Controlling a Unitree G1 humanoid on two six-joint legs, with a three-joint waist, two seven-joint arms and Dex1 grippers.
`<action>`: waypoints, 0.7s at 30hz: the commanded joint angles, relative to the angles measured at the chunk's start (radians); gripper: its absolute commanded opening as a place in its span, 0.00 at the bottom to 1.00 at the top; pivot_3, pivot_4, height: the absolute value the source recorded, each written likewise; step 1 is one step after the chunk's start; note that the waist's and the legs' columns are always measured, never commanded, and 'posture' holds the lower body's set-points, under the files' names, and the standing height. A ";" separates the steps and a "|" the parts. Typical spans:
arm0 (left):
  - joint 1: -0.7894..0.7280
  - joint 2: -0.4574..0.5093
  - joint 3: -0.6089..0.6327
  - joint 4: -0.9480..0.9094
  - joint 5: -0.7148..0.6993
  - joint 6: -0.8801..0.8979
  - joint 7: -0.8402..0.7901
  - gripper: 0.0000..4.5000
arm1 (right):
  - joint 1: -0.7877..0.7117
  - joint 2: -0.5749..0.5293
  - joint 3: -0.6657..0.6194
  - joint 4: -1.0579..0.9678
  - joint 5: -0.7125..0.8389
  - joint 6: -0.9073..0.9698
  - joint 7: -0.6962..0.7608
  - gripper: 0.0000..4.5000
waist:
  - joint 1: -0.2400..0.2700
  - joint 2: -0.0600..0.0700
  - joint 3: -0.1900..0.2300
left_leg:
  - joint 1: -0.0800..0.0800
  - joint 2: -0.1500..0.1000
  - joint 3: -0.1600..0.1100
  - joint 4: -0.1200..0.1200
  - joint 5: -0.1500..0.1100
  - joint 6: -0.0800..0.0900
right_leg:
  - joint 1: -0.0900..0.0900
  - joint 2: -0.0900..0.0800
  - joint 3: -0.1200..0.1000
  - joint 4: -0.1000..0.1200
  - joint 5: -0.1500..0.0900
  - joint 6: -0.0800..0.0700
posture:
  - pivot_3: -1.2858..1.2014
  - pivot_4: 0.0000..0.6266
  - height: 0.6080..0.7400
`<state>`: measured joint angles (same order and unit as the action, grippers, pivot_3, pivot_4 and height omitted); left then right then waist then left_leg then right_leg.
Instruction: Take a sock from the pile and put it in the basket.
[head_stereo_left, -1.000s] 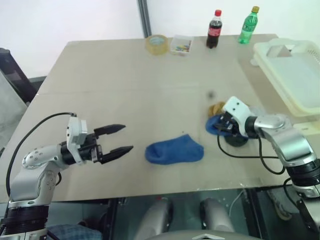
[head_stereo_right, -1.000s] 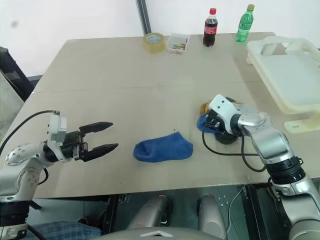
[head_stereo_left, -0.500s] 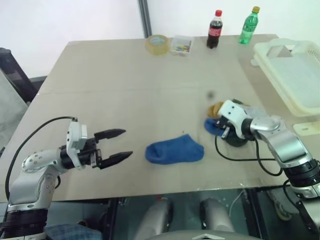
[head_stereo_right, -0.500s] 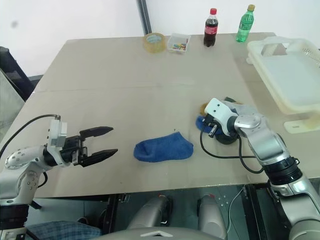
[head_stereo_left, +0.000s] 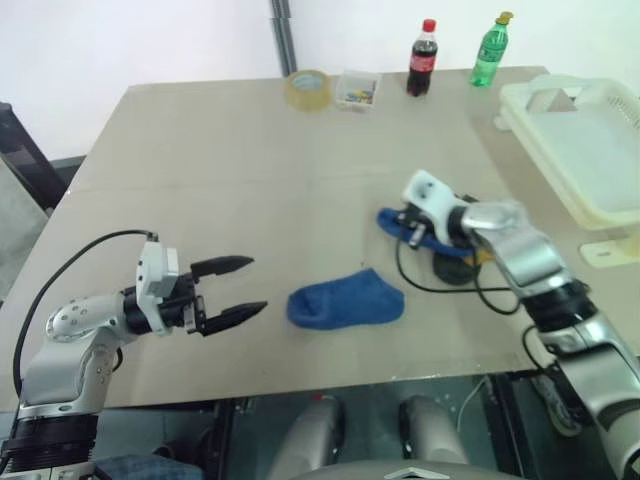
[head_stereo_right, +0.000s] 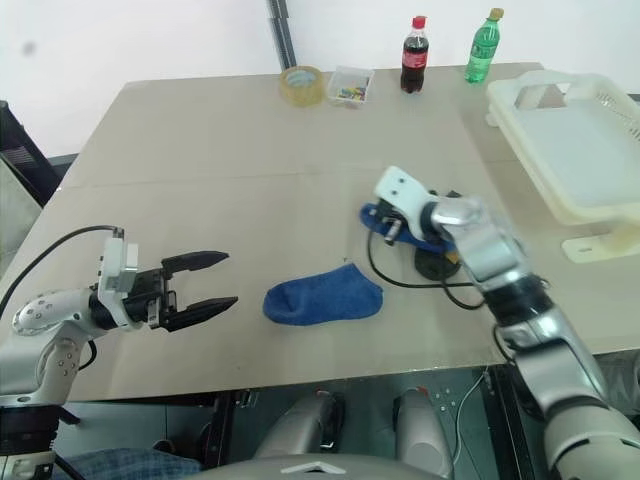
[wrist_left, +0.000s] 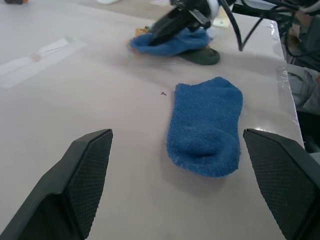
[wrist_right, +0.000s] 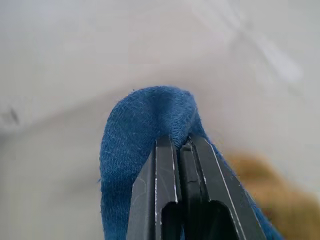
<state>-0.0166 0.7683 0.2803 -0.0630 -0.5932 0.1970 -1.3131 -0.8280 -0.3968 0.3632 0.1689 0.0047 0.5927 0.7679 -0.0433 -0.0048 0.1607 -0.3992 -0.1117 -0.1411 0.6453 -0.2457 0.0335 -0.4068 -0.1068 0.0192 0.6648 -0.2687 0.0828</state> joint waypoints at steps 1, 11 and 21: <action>0.001 0.005 0.013 -0.009 -0.006 -0.014 -0.001 1.00 | -0.076 0.079 0.029 0.103 -0.013 -0.076 0.013 0.02 | 0.000 0.000 0.000 | 0.000 0.000 0.000 0.000 0.000 0.000 | 0.000 0.000 0.000 0.000 0.000 0.000 | 0.52 0.24 1.00; 0.066 0.004 0.043 -0.069 -0.022 -0.006 0.029 1.00 | -0.339 0.422 0.012 0.660 -0.048 -0.276 -0.054 0.02 | -0.008 0.001 0.000 | 0.000 0.000 0.000 0.000 0.000 -0.001 | -0.002 0.002 0.001 0.001 0.000 0.000 | 0.52 0.24 1.00; 0.031 -0.016 0.055 -0.080 -0.058 0.069 0.122 1.00 | -0.232 0.358 -0.090 0.349 0.022 -0.064 -0.014 0.59 | -0.002 0.001 0.000 | 0.000 0.000 0.000 0.000 0.001 -0.001 | -0.004 0.002 0.002 0.005 0.000 -0.001 | 0.52 0.24 1.00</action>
<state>0.0368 0.7449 0.3063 -0.1131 -0.6297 0.2505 -1.2184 -1.0870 -0.0152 0.3103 0.6533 -0.0025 0.4489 0.7514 -0.0449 -0.0040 0.1610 -0.3997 -0.1115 -0.1409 0.6452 -0.2450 0.0323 -0.4105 -0.1048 0.0212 0.6698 -0.2688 0.0823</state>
